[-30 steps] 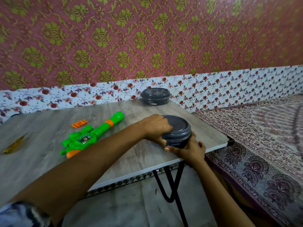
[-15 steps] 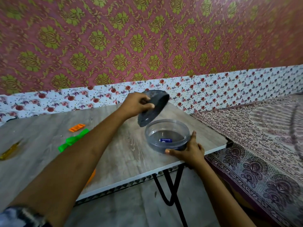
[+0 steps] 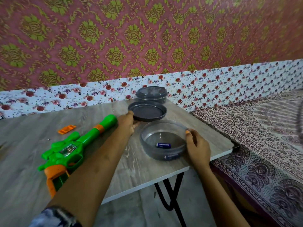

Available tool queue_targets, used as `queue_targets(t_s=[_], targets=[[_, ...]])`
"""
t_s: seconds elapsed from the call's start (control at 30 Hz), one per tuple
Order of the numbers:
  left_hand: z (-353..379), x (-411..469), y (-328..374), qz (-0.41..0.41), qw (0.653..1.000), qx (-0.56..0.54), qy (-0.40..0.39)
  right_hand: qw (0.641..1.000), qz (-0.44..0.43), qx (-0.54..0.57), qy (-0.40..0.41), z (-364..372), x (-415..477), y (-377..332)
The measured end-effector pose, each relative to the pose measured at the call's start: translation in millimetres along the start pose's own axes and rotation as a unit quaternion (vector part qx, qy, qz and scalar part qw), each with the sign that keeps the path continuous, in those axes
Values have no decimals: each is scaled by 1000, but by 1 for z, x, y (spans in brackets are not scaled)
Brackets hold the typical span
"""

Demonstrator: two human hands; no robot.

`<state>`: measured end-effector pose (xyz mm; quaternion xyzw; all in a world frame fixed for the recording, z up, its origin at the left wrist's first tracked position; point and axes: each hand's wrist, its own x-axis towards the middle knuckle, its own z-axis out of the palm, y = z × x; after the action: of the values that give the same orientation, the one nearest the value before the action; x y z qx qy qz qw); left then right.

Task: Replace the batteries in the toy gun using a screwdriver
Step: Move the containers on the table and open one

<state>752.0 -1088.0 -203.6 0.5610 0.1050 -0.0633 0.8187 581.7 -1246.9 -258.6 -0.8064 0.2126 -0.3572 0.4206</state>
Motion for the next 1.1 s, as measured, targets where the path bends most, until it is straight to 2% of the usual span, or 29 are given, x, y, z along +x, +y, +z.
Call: queue_targets(t_s=[0.27,0.37,0.43,0.47,0.53,0.6,0.67,0.73,0.77,0.8,0.83,0.9,0.97,1.1], targets=[[-1,18,-20,-18,998,55,7,999,-18,0,28,3,2,1],[0,15,-14,-3,990,142,10,1000,-12,0,22,2,1,1],[-1,10,-6,21,972,231,26,1000,-5,4,14,1,0,1],[-2,4,-1,48,955,291,28,1000,2,5,6,0,0,-1],[-2,-15,8,160,893,421,1,999,22,17,-25,-1,3,-1],[0,-41,19,254,819,504,-99,997,34,47,-53,-6,7,-3],[2,-70,32,254,743,575,-230,998,-12,24,-52,-14,10,-8],[9,-88,36,204,639,666,-328,992,-105,-36,-66,-25,18,-21],[13,-93,35,185,587,706,-349,982,-143,-60,-106,-31,22,-33],[18,-96,31,171,550,737,-355,967,-169,-86,-169,-36,25,-46],[22,-96,26,151,528,757,-354,944,-187,-127,-241,-40,27,-59],[29,-95,15,112,511,775,-354,884,-207,-243,-342,-42,29,-80],[32,-95,5,99,499,789,-344,848,-190,-312,-384,-37,31,-92],[32,-94,-9,138,485,812,-294,815,-141,-368,-425,-23,37,-99]])
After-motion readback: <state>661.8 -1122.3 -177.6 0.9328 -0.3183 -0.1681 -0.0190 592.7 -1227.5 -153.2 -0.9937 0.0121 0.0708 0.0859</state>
